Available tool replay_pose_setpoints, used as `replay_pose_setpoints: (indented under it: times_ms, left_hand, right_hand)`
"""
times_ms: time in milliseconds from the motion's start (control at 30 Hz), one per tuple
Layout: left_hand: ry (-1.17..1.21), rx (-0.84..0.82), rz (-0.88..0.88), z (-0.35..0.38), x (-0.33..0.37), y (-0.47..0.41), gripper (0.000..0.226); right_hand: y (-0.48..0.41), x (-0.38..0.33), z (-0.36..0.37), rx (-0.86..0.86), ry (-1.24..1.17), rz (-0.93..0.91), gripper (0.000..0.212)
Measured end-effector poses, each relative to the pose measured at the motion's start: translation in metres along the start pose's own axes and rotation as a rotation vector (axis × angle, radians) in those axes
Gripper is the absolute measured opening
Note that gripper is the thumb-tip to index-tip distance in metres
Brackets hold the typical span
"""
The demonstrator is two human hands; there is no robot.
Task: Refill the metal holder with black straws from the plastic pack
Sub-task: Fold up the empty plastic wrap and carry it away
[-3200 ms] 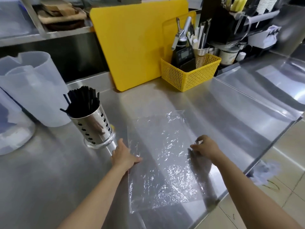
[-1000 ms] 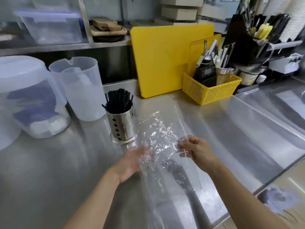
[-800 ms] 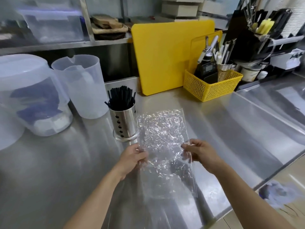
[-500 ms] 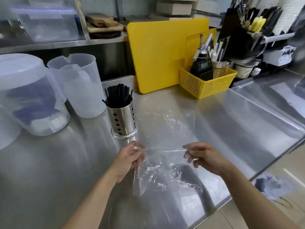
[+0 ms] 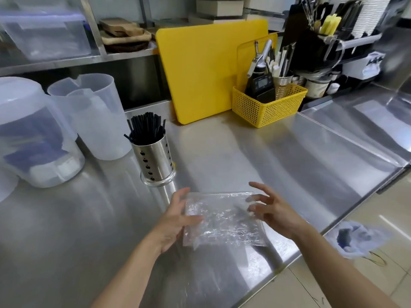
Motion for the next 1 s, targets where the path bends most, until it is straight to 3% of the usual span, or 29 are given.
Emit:
replay_pose_setpoints:
  times_ms: [67,167,300,367,467,600,1000]
  left_hand:
    - [0.035,0.061,-0.042,0.01,-0.001,-0.004,0.094]
    - [0.089,0.133,-0.111,0.034,0.004,-0.011,0.048]
    - [0.046,0.2,-0.068,0.077,0.003,-0.028,0.012]
    - [-0.04,0.279,0.02,0.105,0.007,-0.039,0.01]
    - [-0.095,0.345,0.139,0.162,0.01,-0.054,0.017]
    - [-0.063,0.289,0.153,0.247,0.001,-0.085,0.016]
    - [-0.141,0.093,0.111,0.434,-0.029,-0.157,0.017]
  right_hand:
    - [0.001,-0.006,-0.012,0.078,-0.043,-0.03,0.059]
    - [0.007,-0.016,-0.032,0.152,-0.015,-0.029,0.022]
    - [0.02,-0.025,-0.069,0.188,0.02,0.035,0.017]
    - [0.027,-0.031,-0.088,0.2,0.104,0.042,0.009]
    - [0.043,-0.048,-0.125,0.224,0.292,-0.005,0.033]
    - [0.071,-0.082,-0.194,0.357,0.329,-0.12,0.018]
    - [0.139,-0.122,-0.381,0.611,0.252,-0.135,0.028]
Point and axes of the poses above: each hand's wrist, its own y-axis away from the middle knuckle, its own z-axis out of the palm, x = y × z, the point moved 6 cm from there along -y, towards the middle knuckle, and after that the axes turned 1 degree about -y, right-handed, at the moved point
